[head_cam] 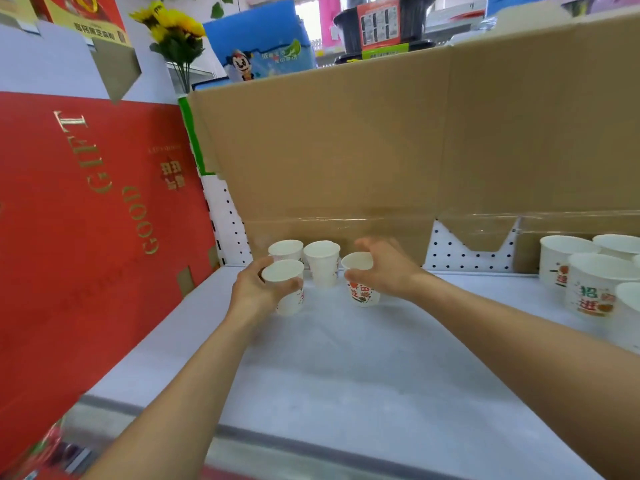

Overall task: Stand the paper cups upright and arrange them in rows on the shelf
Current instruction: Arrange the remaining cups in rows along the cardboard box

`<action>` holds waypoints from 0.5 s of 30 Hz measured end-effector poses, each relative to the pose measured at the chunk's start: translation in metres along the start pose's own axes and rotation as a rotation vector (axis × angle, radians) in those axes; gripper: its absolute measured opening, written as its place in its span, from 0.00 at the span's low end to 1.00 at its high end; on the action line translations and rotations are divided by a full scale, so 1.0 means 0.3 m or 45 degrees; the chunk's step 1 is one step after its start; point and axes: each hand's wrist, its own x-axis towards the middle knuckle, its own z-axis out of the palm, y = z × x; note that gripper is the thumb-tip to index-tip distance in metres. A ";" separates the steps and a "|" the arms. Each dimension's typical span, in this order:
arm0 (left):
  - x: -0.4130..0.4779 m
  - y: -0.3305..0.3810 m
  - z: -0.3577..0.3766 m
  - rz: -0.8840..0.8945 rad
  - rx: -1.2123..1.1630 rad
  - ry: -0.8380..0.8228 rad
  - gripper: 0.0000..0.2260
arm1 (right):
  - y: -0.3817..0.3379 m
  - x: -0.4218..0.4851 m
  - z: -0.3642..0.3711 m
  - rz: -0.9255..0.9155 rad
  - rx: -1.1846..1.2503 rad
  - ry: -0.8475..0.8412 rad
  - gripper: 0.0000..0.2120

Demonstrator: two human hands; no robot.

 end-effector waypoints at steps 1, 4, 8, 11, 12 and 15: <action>-0.023 0.005 0.007 0.007 0.014 -0.019 0.32 | -0.002 -0.025 -0.013 0.002 0.011 -0.020 0.32; -0.126 0.041 0.038 0.062 -0.001 -0.132 0.34 | 0.007 -0.129 -0.085 -0.060 0.054 -0.153 0.32; -0.293 0.111 0.124 0.178 0.016 -0.335 0.33 | 0.042 -0.311 -0.243 -0.124 -0.071 -0.247 0.29; -0.403 0.183 0.213 0.232 0.029 -0.458 0.34 | 0.091 -0.463 -0.383 -0.088 -0.144 -0.283 0.28; -0.438 0.211 0.246 0.251 0.038 -0.498 0.33 | 0.111 -0.516 -0.430 -0.070 -0.173 -0.281 0.29; -0.553 0.302 0.358 0.325 0.042 -0.631 0.28 | 0.181 -0.665 -0.562 -0.018 -0.249 -0.250 0.28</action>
